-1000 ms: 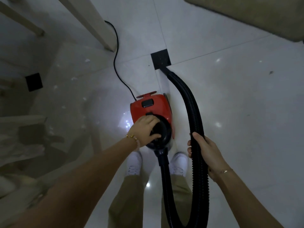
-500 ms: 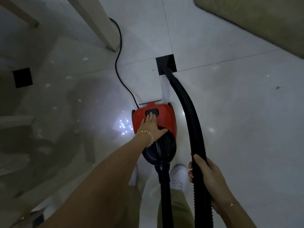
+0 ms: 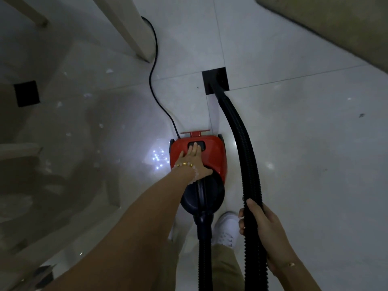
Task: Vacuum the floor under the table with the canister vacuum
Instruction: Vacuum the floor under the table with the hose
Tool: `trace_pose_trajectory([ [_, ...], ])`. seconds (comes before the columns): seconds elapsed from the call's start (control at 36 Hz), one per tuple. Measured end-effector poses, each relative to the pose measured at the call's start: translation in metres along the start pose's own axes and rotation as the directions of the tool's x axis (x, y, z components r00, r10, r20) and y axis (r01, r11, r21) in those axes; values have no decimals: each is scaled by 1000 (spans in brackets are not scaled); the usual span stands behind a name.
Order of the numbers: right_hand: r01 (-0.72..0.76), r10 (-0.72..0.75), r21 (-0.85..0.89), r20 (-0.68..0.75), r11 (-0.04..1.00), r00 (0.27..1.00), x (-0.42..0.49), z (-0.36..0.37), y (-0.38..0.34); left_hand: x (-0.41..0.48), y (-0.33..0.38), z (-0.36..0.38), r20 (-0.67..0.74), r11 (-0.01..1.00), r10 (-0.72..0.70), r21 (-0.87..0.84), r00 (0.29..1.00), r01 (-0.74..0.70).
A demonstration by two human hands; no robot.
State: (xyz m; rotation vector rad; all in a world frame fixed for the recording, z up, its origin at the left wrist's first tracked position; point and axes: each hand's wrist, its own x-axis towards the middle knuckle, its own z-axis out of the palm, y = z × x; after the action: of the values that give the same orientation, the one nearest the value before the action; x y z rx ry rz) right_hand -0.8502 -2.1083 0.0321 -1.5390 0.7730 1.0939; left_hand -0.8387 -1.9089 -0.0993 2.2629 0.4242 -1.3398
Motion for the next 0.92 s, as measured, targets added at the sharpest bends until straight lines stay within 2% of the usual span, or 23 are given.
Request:
trace_pose_trajectory([
  [0.17,20,-19,-43,25,999,1000,-7,2,-5,-8,-2,-3,-9,995,1,-97,1000,-2],
  [0.25,39,-33,-109,58,993,998,-14,7,-8,-23,3,-6,-84,955,-6,-295,996,-19],
  [0.33,90,-73,-170,105,981,992,-27,12,-11,-46,18,-4,-252,830,-57,-550,966,-94],
  [0.36,121,-99,-194,115,974,988,-32,14,-12,-56,24,-5,-302,761,-90,-636,949,-130],
  [0.42,192,-163,-246,131,950,978,-43,18,-15,-72,34,-8,-309,560,-151,-810,939,-176],
  [0.5,251,-203,-317,176,915,963,-61,25,-16,-94,45,-15,-133,107,-69,-986,989,-125],
  [0.53,261,-204,-345,191,902,960,-66,27,-15,-101,46,-18,-72,-51,-22,-996,997,-73],
  [0.58,277,-203,-401,218,873,955,-76,30,-14,-116,45,-25,18,-305,43,-952,999,30],
  [0.64,293,-196,-448,252,845,948,-84,33,-13,-130,40,-29,39,-428,47,-902,998,56],
  [0.81,349,-133,-564,387,749,912,-98,48,-5,-170,10,-18,25,-480,-190,-874,981,-71],
  [0.92,441,-183,-607,440,661,879,-114,67,3,-189,-8,-11,-29,-480,-308,-858,951,-182],
])
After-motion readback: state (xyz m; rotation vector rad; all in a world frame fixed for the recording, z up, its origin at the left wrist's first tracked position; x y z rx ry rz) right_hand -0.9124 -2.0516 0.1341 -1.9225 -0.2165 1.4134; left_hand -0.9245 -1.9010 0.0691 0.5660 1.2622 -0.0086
